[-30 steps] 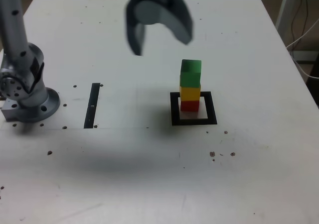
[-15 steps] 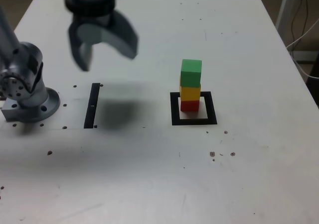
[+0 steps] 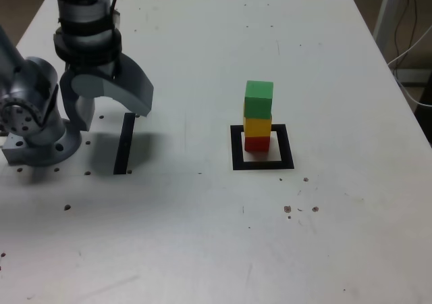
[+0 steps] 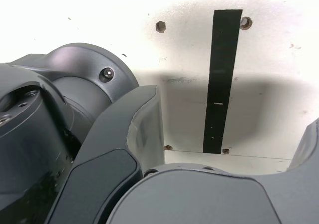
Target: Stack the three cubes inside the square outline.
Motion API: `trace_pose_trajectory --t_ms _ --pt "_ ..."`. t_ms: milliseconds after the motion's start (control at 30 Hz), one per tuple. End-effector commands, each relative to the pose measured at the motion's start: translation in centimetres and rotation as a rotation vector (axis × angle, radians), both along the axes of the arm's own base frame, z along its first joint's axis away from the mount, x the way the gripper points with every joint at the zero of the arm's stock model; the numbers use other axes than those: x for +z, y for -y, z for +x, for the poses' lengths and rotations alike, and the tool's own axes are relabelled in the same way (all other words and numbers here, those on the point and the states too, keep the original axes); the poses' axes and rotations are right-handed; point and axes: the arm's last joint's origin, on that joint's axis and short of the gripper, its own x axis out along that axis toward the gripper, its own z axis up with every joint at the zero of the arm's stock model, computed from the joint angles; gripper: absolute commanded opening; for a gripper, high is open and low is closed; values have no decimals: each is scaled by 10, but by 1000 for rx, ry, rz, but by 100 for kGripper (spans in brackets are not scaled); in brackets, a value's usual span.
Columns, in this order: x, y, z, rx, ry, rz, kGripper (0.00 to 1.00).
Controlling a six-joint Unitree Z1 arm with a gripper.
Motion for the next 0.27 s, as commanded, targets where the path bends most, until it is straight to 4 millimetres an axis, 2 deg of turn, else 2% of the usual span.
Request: trace_pose_trajectory --t_ms 0,233 --pt "-7 0 3 4 -12 -7 100" --pt "-17 1 11 -5 -19 -17 100"
